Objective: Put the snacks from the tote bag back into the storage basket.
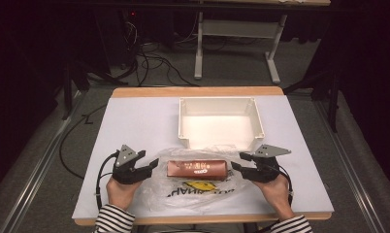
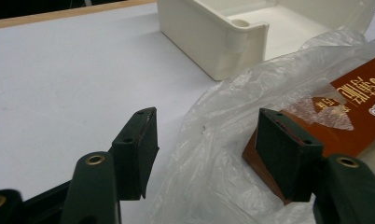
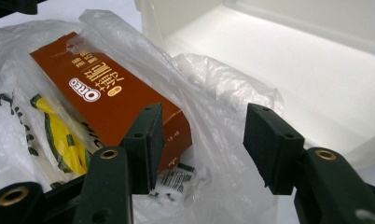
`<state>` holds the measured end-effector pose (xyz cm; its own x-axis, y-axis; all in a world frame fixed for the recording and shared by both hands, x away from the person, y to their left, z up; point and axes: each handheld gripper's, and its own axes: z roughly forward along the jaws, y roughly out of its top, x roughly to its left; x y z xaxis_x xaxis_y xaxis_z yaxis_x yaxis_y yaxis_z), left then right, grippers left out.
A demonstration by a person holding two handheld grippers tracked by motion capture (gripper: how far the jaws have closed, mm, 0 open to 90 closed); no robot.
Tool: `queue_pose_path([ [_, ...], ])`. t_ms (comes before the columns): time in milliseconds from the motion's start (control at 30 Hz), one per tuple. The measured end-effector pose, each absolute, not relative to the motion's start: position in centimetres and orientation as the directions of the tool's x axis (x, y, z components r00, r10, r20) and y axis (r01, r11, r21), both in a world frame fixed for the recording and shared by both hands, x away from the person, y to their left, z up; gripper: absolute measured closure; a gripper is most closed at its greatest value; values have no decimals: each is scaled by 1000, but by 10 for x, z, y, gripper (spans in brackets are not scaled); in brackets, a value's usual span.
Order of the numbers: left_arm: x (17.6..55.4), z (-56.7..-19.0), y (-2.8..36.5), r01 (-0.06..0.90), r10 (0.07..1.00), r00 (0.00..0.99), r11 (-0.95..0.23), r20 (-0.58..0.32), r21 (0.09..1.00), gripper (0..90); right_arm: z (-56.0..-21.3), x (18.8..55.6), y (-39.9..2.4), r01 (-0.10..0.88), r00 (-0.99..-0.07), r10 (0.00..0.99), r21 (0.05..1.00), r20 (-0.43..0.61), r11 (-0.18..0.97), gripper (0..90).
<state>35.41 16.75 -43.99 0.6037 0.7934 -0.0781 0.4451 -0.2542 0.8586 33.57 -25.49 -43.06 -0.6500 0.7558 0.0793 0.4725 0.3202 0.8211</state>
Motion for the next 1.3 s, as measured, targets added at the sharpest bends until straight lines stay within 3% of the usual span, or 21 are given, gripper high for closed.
queue_pose_path([
  [900, 383, -469, 201, 525, 887, 449, -162, -110, 836, 339, -423, 347, -214, 376, -781, 624, 817, 26, 437, 413],
  [1300, 385, -483, 201, 527, 887, 452, -179, -96, 831, 350, -428, 356, -190, 388, -823, 567, 764, 36, 515, 387],
])
